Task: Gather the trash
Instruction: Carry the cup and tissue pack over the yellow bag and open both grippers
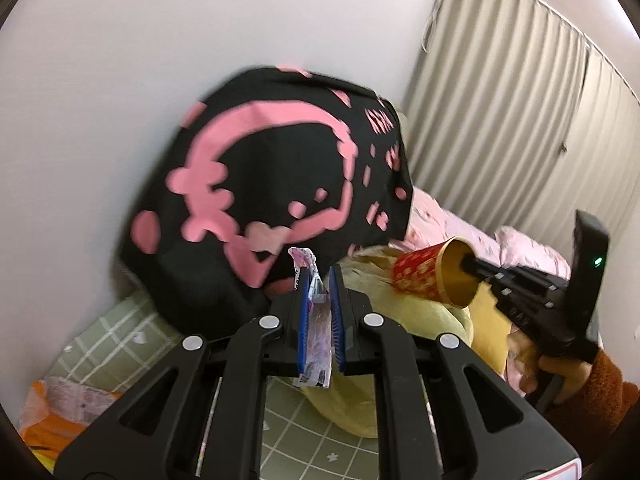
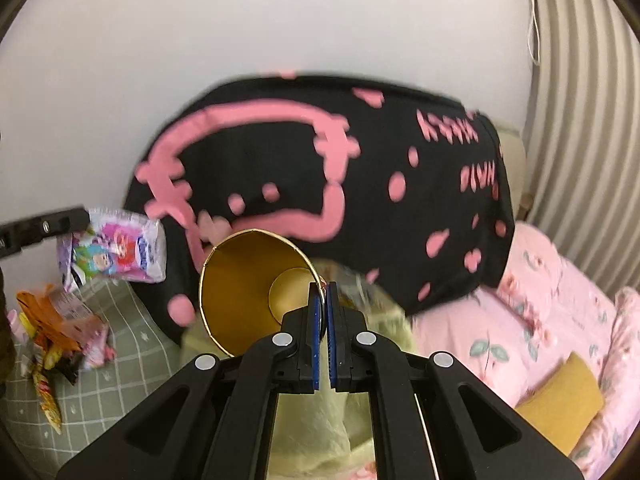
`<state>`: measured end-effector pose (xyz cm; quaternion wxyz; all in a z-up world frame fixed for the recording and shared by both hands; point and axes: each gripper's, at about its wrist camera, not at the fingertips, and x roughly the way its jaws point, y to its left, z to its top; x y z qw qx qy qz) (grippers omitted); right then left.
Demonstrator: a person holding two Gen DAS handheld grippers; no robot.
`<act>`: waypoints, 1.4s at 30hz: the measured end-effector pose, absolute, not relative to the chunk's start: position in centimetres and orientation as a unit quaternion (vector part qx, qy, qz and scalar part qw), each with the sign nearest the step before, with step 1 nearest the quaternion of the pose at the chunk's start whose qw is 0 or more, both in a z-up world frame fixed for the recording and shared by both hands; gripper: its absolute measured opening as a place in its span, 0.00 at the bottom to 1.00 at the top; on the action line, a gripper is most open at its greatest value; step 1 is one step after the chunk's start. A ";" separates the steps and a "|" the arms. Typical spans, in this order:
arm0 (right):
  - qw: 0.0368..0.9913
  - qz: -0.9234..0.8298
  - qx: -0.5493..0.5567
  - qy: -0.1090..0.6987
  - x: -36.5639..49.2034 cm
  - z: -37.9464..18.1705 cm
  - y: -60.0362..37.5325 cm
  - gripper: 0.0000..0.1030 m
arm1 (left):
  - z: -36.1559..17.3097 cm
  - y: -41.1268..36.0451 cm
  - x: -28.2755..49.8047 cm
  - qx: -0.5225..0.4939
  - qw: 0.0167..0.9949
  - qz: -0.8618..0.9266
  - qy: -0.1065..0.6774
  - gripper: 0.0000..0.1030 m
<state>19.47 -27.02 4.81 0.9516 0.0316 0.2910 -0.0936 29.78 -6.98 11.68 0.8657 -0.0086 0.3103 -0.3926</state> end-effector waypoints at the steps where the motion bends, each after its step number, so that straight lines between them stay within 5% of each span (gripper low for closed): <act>1: 0.948 -0.095 0.037 0.300 19.7 3.8 -27.3 0.05 | 11.5 -7.6 29.7 -0.002 0.864 -0.395 0.314 0.09; 10: 0.921 -0.062 0.073 0.378 21.5 -3.6 -26.9 0.05 | 11.7 -9.7 28.9 0.027 0.860 -0.401 0.315 0.09; 24: 0.940 -0.059 0.082 0.327 19.3 -0.4 -28.5 0.07 | 12.4 -10.5 28.1 -0.006 0.849 -0.428 0.310 0.09; 26: 0.941 -0.064 0.073 0.324 18.5 0.0 -28.5 0.15 | 12.5 -11.2 27.9 -0.008 0.844 -0.439 0.310 0.09; 29: 0.944 -0.062 0.077 0.316 17.4 0.5 -28.9 0.46 | 12.6 -12.4 27.4 -0.005 0.836 -0.455 0.308 0.09; 37: 0.944 -0.129 0.077 0.294 14.6 1.9 -31.6 0.46 | 12.3 -15.6 26.3 -0.014 0.800 -0.506 0.321 0.09; 42: 0.939 -0.159 0.093 0.289 13.3 1.6 -33.7 0.47 | 7.4 -19.6 27.1 0.036 0.787 -0.485 0.379 0.09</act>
